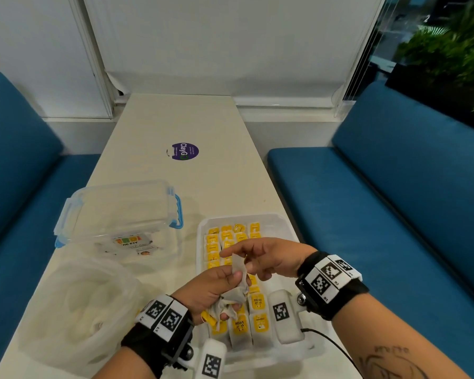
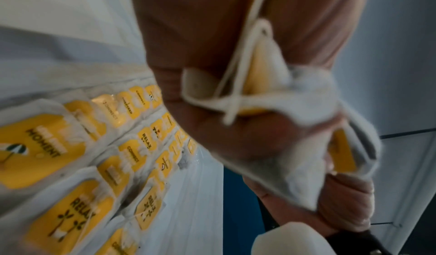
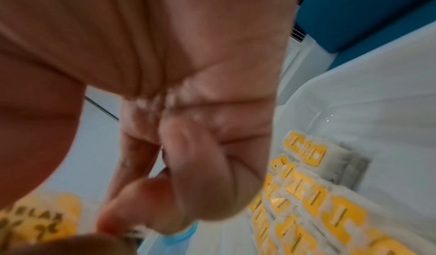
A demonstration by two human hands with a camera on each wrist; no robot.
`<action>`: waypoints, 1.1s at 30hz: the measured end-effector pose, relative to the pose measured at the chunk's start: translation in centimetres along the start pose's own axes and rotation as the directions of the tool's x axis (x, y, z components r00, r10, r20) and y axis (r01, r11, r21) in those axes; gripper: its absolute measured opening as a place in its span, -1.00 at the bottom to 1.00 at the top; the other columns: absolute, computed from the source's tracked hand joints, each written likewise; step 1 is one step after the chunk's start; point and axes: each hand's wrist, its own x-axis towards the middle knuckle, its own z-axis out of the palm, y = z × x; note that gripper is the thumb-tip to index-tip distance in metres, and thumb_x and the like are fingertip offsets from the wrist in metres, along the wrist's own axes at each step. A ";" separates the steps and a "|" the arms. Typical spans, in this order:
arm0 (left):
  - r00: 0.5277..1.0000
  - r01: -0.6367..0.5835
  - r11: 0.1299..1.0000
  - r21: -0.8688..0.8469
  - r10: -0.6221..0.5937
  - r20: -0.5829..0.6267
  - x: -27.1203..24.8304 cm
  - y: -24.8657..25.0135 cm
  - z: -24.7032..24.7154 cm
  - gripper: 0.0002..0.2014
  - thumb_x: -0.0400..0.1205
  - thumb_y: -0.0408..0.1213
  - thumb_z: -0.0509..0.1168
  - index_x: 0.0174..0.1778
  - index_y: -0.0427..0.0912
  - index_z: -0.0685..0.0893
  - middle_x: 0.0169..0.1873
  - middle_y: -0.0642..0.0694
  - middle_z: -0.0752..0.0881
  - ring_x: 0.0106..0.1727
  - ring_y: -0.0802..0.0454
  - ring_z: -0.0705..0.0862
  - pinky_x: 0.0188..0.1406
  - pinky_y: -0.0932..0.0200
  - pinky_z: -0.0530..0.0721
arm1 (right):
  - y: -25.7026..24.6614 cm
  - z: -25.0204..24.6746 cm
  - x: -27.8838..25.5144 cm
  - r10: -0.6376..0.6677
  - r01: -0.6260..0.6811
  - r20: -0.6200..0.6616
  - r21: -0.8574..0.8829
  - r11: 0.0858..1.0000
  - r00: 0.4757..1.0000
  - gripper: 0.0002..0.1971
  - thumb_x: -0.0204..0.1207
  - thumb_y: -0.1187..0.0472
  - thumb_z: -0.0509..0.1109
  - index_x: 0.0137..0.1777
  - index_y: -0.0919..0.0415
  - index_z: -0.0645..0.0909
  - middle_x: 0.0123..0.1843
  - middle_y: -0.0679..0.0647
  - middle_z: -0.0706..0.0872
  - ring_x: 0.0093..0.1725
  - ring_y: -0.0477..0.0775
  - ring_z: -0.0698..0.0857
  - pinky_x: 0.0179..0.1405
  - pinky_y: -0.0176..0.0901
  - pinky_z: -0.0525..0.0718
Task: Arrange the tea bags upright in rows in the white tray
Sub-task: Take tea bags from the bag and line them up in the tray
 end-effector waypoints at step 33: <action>0.906 -0.066 0.989 -0.131 0.005 -0.423 -0.6 -1.9 -1.7 -0.75 0.58 -0.26 0.27 0.10 -0.33 0.65 -0.46 -0.17 0.62 -0.54 0.03 0.57 -0.74 0.31 0.45 | 4.4 -6.0 5.2 0.345 -0.794 -0.727 -0.461 0.397 0.594 -0.65 0.65 0.25 0.22 0.38 0.39 0.52 0.34 0.27 0.60 0.33 0.18 0.60 0.36 -0.06 0.54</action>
